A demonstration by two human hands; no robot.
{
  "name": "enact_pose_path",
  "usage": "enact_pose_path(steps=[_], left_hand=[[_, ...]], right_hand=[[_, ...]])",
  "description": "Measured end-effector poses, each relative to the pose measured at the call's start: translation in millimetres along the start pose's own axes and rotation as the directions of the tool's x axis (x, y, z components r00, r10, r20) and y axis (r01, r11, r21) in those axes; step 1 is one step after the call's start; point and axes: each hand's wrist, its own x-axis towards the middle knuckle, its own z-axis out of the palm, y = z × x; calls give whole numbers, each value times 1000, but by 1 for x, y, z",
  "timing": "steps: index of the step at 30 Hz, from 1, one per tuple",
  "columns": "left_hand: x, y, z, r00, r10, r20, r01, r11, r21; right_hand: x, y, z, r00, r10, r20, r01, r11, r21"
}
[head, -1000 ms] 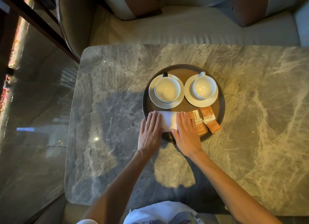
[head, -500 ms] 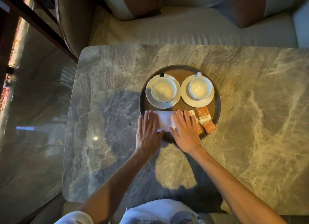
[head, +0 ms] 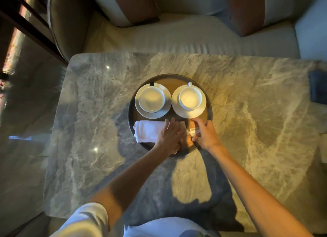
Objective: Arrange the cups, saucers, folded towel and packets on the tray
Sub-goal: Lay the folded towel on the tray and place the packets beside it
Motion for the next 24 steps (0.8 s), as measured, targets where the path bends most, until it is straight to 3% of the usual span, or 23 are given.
enact_pose_path(steps=[2,5,10,12,16,19,24], left_hand=[[4,-4,4,995,65,-77,-67,997,-29],[11,-13,12,989,136,-58,-136,991,-3],[17,-11,5,986,84,-147,-88,996,-25],[25,-6,1,982,35,-185,-45,998,-52],[37,3,-2,999,35,3,-35,992,-120],[42,7,-2,1000,16,9,-14,990,-142],[46,12,-12,999,45,-22,-50,894,-445]], right_hand=[[2,3,4,999,-37,-6,36,999,-37],[5,7,2,997,-83,-6,83,993,82],[0,18,-6,980,-195,-27,196,945,262],[0,25,-9,984,-176,-5,169,938,304],[-1,39,-14,996,-82,31,62,915,399],[-6,49,-17,999,-28,46,1,855,519],[-16,65,-24,997,75,-13,-44,704,709]])
